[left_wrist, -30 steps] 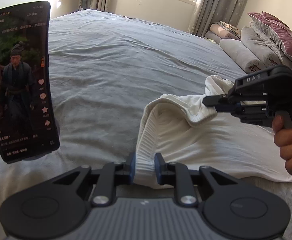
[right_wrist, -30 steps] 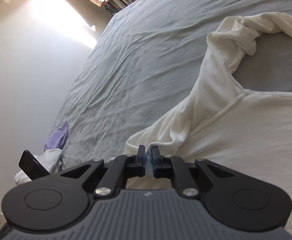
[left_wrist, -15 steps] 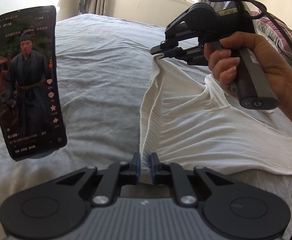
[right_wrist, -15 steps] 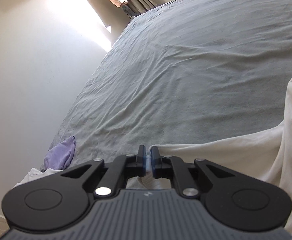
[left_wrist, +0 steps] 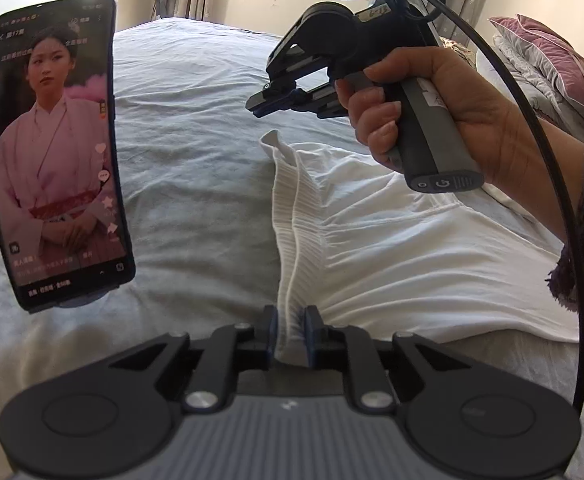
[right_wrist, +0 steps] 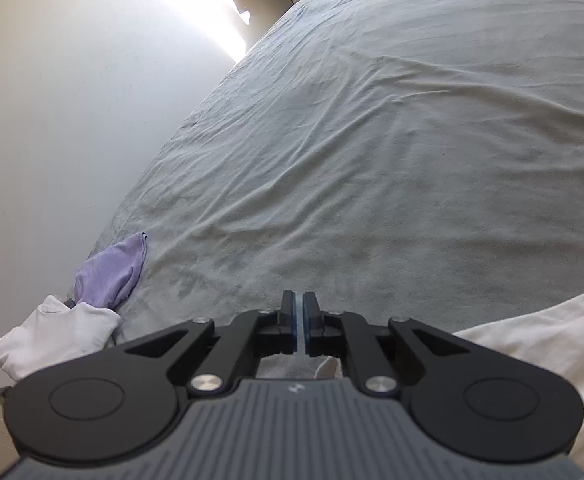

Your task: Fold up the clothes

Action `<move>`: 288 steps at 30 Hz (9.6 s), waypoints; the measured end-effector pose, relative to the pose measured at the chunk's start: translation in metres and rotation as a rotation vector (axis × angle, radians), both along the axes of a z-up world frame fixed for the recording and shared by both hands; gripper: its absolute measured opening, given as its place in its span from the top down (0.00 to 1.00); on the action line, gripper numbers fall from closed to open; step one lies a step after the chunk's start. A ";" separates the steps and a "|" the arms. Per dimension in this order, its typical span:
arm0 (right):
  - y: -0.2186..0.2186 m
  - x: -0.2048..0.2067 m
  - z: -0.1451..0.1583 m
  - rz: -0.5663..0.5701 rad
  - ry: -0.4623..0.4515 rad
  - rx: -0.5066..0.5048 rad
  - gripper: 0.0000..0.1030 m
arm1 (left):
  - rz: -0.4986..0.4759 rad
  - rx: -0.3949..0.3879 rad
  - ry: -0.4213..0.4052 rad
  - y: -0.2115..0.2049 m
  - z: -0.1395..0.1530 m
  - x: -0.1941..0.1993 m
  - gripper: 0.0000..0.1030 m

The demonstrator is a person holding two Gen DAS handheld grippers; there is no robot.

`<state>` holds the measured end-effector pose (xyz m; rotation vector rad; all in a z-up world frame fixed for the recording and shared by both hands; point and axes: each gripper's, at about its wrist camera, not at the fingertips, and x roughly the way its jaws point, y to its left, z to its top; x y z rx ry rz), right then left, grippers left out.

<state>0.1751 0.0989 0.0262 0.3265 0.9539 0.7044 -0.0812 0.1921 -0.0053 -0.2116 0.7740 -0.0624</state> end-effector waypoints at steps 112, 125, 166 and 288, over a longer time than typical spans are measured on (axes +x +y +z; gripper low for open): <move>-0.348 -0.064 0.126 -0.374 -0.260 -0.540 0.91 | -0.003 0.049 -0.020 -0.091 0.010 0.135 0.30; -0.360 0.027 0.052 -0.452 -0.064 -0.645 0.91 | 0.009 0.058 -0.017 -0.090 0.008 0.137 0.30; -0.374 0.041 -0.013 -0.421 -0.226 -0.609 0.94 | -0.006 0.108 -0.019 -0.098 0.002 0.143 0.30; -0.078 0.051 -0.019 0.269 -0.578 -0.515 0.99 | 0.430 0.284 -0.126 0.005 0.002 0.161 0.93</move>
